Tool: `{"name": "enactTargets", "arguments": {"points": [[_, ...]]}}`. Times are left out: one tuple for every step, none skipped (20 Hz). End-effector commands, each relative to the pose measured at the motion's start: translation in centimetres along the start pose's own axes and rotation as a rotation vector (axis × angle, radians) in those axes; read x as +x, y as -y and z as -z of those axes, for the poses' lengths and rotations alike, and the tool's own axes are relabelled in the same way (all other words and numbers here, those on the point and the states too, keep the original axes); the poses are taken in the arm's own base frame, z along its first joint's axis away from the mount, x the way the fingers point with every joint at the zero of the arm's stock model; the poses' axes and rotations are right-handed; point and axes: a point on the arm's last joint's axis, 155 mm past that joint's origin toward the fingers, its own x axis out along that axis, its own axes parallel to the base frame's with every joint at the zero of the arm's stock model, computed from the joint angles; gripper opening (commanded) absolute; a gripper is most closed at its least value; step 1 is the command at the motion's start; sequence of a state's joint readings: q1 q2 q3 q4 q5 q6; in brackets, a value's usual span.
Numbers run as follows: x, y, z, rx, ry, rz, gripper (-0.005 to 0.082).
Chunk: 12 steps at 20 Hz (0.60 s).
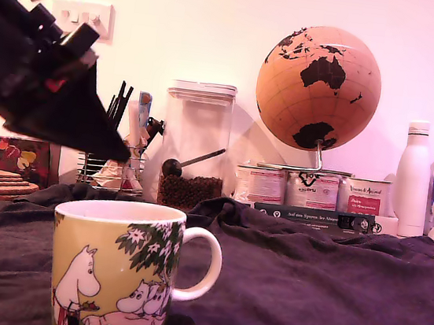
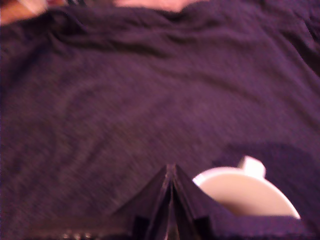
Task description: Pick up the coffee capsules on the table and drop them inside the coffee cup
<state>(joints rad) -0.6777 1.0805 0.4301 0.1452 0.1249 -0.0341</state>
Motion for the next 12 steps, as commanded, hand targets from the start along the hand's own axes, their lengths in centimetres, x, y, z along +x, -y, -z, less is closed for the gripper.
{"name": "enactTargets", "arguments": {"points": [[-0.3,-0.7,-1.6,-0.008,0.049,-0.019,-0.0019],[-0.4,-1.3,-1.8,-0.015,0.059,-0.032,-0.0019],[-0.4,-1.9,-2.1,-0.023,0.07,-0.045,-0.0019],[-0.6,-2.4,-2.4,-0.032,0.082,-0.047,-0.0019],[-0.7,-2.9,-2.6,-0.041,0.093,-0.047,-0.0019],[-0.9,-3.8,-2.8,-0.053,0.102,-0.063,-0.0019],[-1.0,-4.4,-2.7,-0.064,0.106,-0.065,-0.0019],[-1.2,-5.1,-2.7,-0.075,0.107,-0.076,-0.0019],[-1.4,-5.9,-2.6,-0.088,0.108,-0.086,-0.0019],[-1.6,-6.6,-2.4,-0.098,0.109,-0.098,-0.0019],[-1.7,-7.3,-2.3,-0.111,0.109,-0.109,-0.0019],[-2.0,-8.0,-2.1,-0.124,0.109,-0.122,-0.0019]]}}
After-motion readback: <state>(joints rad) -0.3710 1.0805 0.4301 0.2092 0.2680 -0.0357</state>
